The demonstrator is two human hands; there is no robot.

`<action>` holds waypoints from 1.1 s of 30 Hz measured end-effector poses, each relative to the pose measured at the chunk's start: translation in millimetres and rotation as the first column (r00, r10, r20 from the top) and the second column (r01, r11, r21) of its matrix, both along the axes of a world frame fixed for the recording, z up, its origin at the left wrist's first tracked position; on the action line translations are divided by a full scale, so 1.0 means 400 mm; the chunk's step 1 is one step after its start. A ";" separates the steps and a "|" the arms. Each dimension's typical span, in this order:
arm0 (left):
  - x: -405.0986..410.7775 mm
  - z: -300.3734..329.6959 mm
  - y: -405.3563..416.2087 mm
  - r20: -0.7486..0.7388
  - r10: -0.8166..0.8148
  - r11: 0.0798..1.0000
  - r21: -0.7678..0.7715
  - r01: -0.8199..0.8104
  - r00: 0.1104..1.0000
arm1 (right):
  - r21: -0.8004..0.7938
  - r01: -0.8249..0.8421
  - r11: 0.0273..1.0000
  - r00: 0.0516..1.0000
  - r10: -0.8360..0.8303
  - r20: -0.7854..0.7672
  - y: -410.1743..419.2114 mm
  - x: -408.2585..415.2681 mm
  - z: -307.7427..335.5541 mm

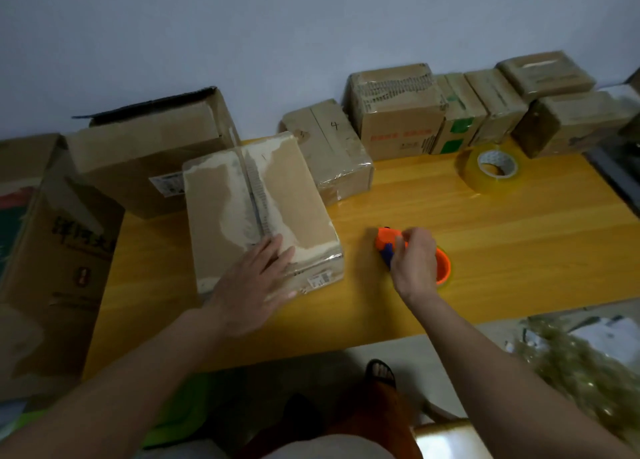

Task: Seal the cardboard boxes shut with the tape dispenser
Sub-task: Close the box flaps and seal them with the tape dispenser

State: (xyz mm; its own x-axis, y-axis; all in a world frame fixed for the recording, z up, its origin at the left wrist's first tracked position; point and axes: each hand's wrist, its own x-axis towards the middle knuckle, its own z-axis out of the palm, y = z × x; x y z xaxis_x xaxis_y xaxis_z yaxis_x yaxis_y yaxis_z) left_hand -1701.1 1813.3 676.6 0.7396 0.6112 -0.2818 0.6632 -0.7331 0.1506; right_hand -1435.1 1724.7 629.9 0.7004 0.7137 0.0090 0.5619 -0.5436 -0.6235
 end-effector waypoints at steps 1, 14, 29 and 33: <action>-0.014 -0.001 0.017 -0.023 0.000 1.000 0.026 0.001 1.000 | 0.162 -0.023 0.987 0.999 0.030 -0.041 0.015 -0.043 0.037; -0.116 -0.057 0.099 -0.007 -0.058 0.985 0.163 0.058 0.998 | 0.394 0.120 0.911 0.850 0.111 -0.515 0.214 -0.225 0.021; -0.062 -0.060 -0.002 -0.053 0.148 0.976 0.170 -0.137 0.988 | 0.077 0.584 0.808 0.541 -0.317 -0.779 0.225 -0.252 -0.089; -0.061 -0.039 -0.036 0.103 0.151 0.989 -0.021 -0.150 0.983 | 0.133 0.532 0.836 0.637 -0.292 -0.713 0.206 -0.211 -0.036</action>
